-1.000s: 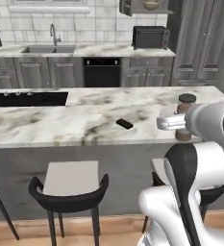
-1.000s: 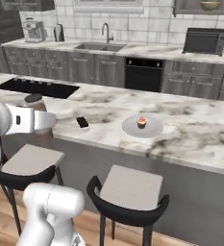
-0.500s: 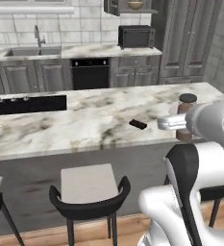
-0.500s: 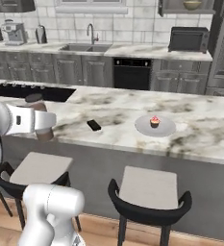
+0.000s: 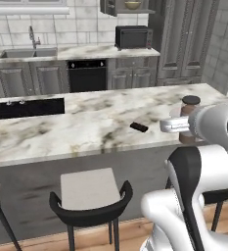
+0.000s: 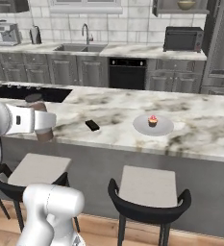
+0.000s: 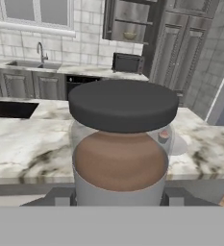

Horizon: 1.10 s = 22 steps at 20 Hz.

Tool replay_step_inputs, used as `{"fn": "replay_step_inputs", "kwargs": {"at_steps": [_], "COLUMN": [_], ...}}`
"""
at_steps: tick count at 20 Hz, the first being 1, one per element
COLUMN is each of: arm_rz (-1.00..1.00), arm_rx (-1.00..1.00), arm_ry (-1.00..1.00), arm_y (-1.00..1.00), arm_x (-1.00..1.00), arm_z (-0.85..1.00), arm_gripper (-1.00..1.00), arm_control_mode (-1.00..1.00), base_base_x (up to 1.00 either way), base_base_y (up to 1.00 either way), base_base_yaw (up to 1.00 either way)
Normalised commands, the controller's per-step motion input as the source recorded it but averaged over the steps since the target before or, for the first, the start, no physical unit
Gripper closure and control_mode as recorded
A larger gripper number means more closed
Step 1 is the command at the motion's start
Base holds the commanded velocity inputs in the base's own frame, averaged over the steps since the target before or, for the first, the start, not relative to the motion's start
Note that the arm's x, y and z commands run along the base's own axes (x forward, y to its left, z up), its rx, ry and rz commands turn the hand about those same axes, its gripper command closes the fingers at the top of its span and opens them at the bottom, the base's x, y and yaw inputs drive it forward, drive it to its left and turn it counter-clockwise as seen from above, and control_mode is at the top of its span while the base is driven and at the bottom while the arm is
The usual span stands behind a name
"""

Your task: Take the cinnamon bottle from the cabinet and place it on the dining table, next to the plate with the cupcake. Then take the chocolate from the dining counter and place it on the cupcake plate.

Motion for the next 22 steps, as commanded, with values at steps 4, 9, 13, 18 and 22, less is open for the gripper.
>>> {"fn": "replay_step_inputs", "kwargs": {"at_steps": [4,9,13,18,22], "arm_rz": [0.00,0.00,0.00,0.07,0.25], "arm_rx": [0.00,0.03,0.13,0.01,0.00], "arm_ry": [0.00,0.00,0.00,0.00,0.00], "arm_y": [0.00,-0.12,-0.78,-0.67,-0.61], "arm_x": [0.00,0.10,0.70,0.94,0.87], "arm_z": [0.00,0.00,0.00,-0.01,-0.15], "arm_gripper": [1.00,1.00,1.00,1.00,1.00], "arm_control_mode": [1.00,-1.00,-1.00,-1.00,-1.00], "base_base_x": [0.65,0.34,0.00,0.00,0.00], "base_base_y": [-0.20,-0.24,0.00,0.00,0.00], "base_base_yaw": [-0.03,-0.02,0.00,0.00,0.00]}}
